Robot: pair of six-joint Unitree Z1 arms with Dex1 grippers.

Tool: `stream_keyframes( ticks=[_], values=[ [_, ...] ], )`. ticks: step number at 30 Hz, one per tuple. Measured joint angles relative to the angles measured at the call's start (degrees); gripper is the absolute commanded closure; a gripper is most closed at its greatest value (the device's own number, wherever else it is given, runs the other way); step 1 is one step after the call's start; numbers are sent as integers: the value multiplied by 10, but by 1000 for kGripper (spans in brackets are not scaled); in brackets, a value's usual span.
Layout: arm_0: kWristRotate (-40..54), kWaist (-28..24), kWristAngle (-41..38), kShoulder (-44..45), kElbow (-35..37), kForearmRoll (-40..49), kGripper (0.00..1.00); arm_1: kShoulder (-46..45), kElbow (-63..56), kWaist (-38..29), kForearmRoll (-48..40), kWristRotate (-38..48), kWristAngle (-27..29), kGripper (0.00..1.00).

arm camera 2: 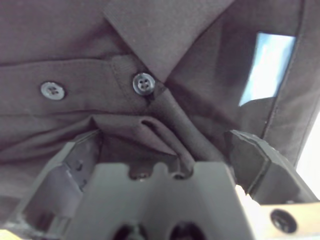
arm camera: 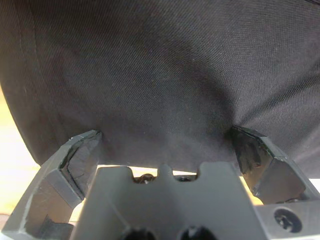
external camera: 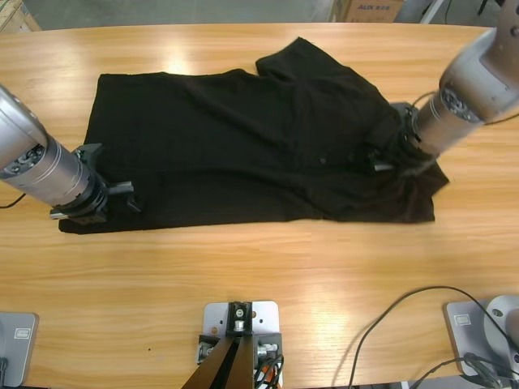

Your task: Fold clothes

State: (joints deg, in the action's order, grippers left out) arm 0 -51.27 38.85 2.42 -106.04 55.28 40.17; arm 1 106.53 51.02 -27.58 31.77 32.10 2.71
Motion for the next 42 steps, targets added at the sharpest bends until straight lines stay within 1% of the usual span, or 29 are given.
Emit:
stream_keyframes(
  ticks=[3,5,14,20,27,31,34,36,39,42],
  values=[
    [-4,5,-4,5,-7,0,0,-19,-27,-44,7,57,-4,9],
    [-5,10,-6,10,-15,1,0,-28,-39,-62,8,81,-4,9],
    [-5,24,-20,65,-87,26,0,-50,-65,-112,21,149,-4,9],
    [-5,42,-34,86,-100,35,0,-59,-76,-165,38,195,-4,9],
    [-5,75,-48,90,-102,38,0,-72,-81,-176,45,205,-1,9],
    [6,81,-21,136,-88,42,0,-74,-82,-177,45,206,0,9],
    [119,82,10,177,-43,33,0,-74,-82,-177,45,206,0,9],
    [212,82,19,178,-35,8,0,-74,-82,-177,44,206,0,9],
    [387,76,22,149,-57,-69,18,-74,-83,-177,40,206,0,9],
    [560,59,13,105,-57,-94,18,-74,-85,-177,35,206,0,9]
  ],
)
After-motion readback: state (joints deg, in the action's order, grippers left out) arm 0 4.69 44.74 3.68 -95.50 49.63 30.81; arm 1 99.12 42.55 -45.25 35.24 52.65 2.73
